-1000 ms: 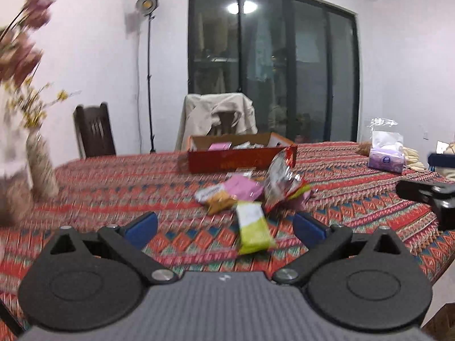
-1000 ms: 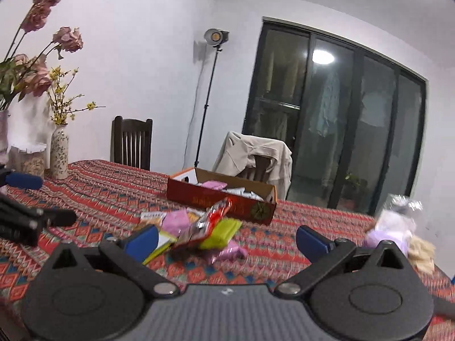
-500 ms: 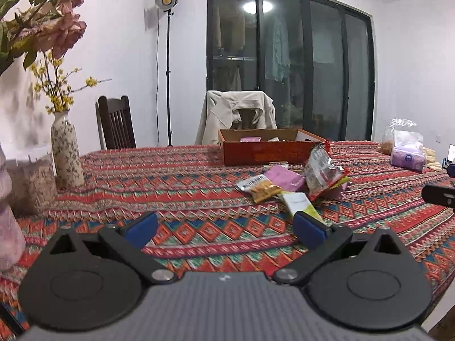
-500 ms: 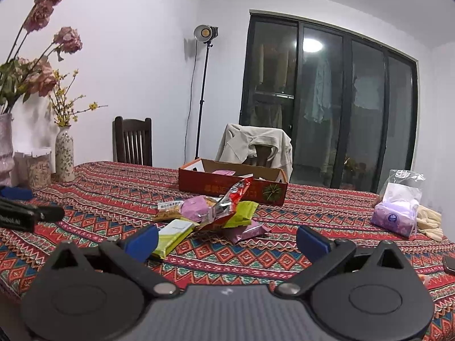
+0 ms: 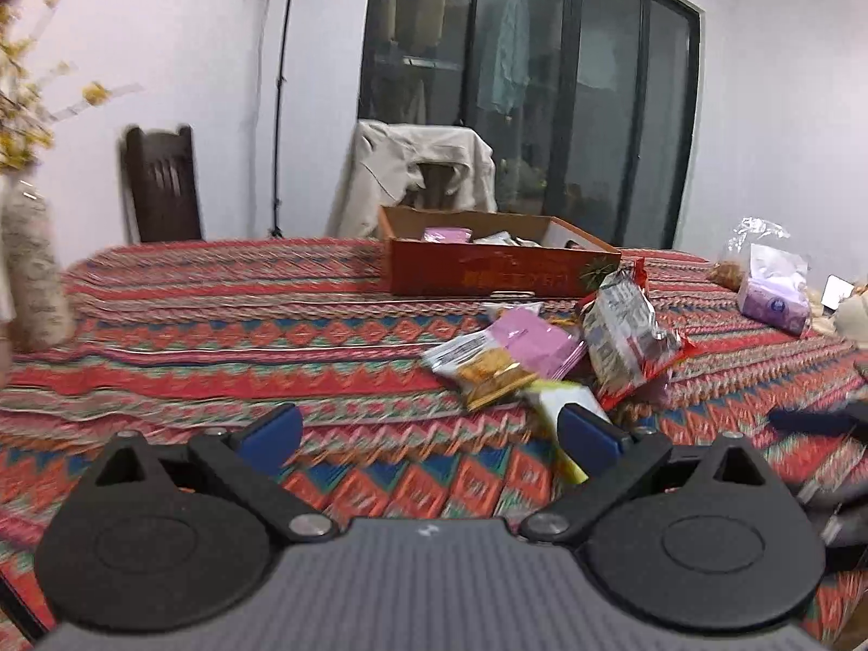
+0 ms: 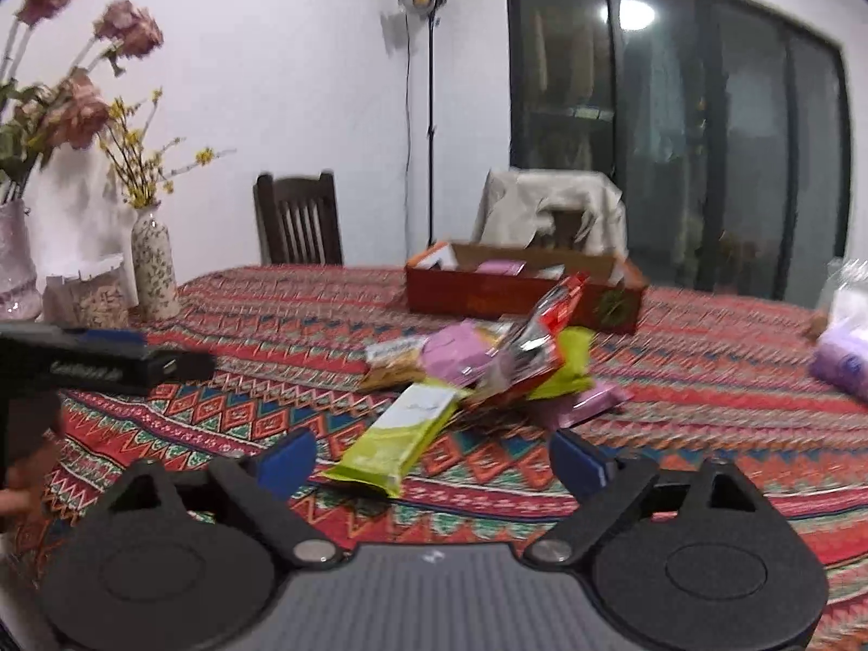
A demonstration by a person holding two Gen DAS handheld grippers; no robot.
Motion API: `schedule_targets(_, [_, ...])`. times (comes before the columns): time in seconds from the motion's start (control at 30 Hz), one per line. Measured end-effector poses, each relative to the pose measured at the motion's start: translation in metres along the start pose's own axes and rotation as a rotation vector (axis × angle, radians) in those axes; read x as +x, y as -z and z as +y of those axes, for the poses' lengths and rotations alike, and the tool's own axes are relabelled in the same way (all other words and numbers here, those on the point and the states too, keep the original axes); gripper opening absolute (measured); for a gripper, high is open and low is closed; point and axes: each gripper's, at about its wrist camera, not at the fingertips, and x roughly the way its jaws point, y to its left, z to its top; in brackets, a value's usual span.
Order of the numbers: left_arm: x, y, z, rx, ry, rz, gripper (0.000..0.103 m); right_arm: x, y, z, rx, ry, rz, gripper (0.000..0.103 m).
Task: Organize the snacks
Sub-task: 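Grasp a printed biscuit packet with the left tool while the right grasps a green bar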
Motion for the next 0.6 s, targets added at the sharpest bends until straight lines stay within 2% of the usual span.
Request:
schedule_targets(0.07, [0.027,-0.009,-0.001,-0.031,0.03,0.039,0.101,0.023,-0.004,0.002,0.014,-0.016,0.03,0.087])
schedule_targets(0.2, [0.087,-0.023,-0.001,-0.108,0.077,0.144,0.089,0.063,-0.008,0.008,0.011,-0.029,0.085,0.086])
schedule_targets(0.33, [0.132,-0.028,-0.005,-0.168,0.136,0.222,0.089,0.094,-0.011,0.012,-0.005,-0.019,0.142,0.075])
schedule_targets(0.43, [0.158,-0.029,-0.013,-0.178,0.107,0.272,0.089,0.109,-0.014,0.012,-0.009,-0.005,0.163,0.066])
schedule_targets(0.53, [0.174,-0.033,-0.019,-0.155,0.086,0.287,0.079,0.119,-0.014,0.01,-0.002,-0.003,0.171,0.063])
schedule_targets(0.57, [0.175,-0.034,-0.021,-0.132,0.068,0.28,0.07,0.122,-0.014,0.01,-0.001,-0.002,0.174,0.062])
schedule_targets(0.6, [0.175,-0.033,-0.021,-0.12,0.06,0.276,0.061,0.122,-0.014,0.009,-0.004,-0.002,0.176,0.057])
